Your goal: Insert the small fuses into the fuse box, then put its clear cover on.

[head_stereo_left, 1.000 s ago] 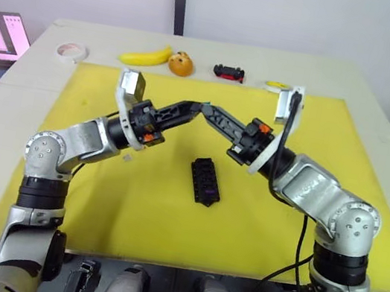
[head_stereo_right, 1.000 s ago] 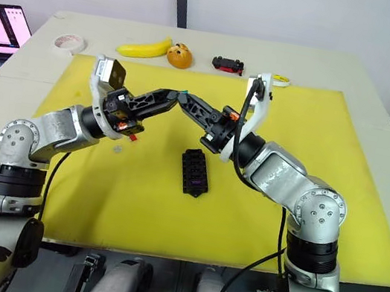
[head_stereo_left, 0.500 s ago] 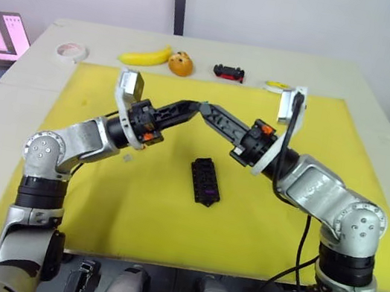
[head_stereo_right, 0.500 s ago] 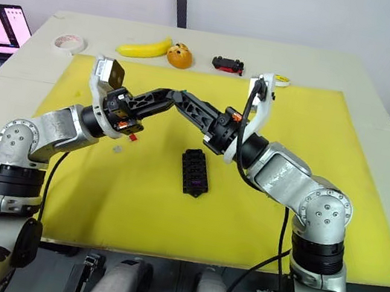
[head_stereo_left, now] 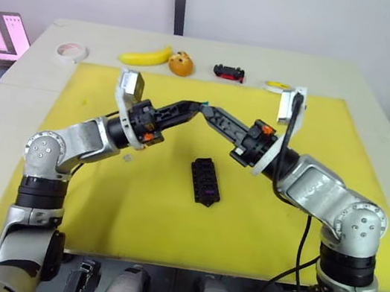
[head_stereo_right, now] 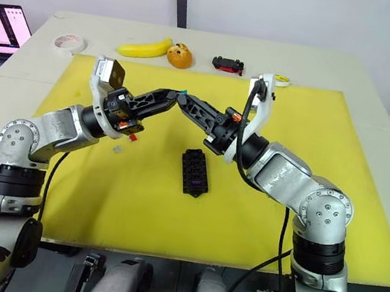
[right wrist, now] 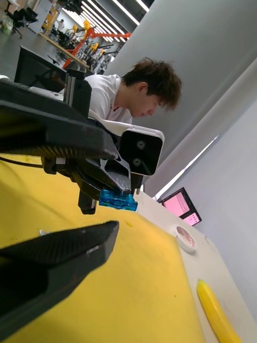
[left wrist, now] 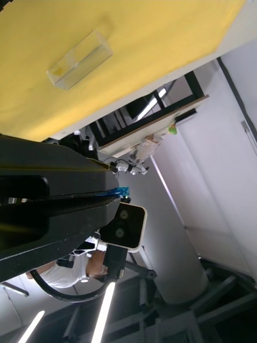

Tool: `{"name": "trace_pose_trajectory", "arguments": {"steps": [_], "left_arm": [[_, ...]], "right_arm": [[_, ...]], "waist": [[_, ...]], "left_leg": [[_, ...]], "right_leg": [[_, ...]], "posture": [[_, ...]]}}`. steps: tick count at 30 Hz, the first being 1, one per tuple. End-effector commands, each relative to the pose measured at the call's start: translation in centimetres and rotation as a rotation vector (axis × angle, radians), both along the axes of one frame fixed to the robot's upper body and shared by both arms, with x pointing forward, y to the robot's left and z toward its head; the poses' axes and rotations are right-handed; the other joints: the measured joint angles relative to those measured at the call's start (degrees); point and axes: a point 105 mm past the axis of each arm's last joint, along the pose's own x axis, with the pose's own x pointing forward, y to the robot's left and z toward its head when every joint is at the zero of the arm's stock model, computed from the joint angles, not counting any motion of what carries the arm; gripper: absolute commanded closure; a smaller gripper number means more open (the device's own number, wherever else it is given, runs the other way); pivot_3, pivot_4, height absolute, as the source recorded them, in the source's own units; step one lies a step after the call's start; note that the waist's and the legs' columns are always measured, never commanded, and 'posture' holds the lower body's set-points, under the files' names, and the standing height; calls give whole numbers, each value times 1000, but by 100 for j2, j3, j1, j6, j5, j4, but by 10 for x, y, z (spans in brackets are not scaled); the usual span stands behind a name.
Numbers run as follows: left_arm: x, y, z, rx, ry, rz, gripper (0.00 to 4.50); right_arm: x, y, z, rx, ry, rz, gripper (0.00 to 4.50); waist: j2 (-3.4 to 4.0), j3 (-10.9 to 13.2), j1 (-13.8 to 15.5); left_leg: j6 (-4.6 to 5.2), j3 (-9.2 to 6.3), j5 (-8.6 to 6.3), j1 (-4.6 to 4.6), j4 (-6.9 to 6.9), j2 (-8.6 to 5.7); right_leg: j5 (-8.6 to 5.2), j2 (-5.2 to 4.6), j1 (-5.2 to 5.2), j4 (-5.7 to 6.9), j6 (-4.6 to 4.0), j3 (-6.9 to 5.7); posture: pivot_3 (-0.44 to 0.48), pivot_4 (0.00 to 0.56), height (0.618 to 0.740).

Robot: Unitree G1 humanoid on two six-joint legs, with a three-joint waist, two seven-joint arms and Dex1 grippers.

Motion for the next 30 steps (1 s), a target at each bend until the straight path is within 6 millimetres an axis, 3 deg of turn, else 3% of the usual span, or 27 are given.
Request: {"name": "trace_pose_trajectory", "arguments": {"steps": [1,11,14,16,30], "left_arm": [[-4,0,9,-15,-35,-5,4500],[-4,0,8,-12,-36,-8,4500],[-5,-1,7,-11,-35,-9,4500],[-5,-1,7,-11,-35,-9,4500],[-2,-1,4,8,-29,14,4500]], "right_arm": [[-5,2,12,30,-43,15,2590],[-4,2,14,33,-50,11,2590],[-4,2,14,32,-51,14,3446],[-4,3,14,30,-49,15,4328],[-8,5,18,54,-53,41,4425]], "waist": [[0,0,0],[0,0,1],[0,0,0],[0,1,2],[0,1,1]], "left_leg": [[0,0,0,0,0,0],[0,0,0,0,0,0],[0,0,0,0,0,0],[0,0,0,-1,0,0],[1,0,0,-1,-1,1]], "right_leg": [[0,0,0,0,0,0],[0,0,0,-1,0,0],[0,0,0,-1,0,0],[0,0,0,-2,0,0],[0,0,0,-3,0,0]], "posture": [[0,150,740],[0,150,740],[0,150,740],[0,150,740],[0,150,740]]}}
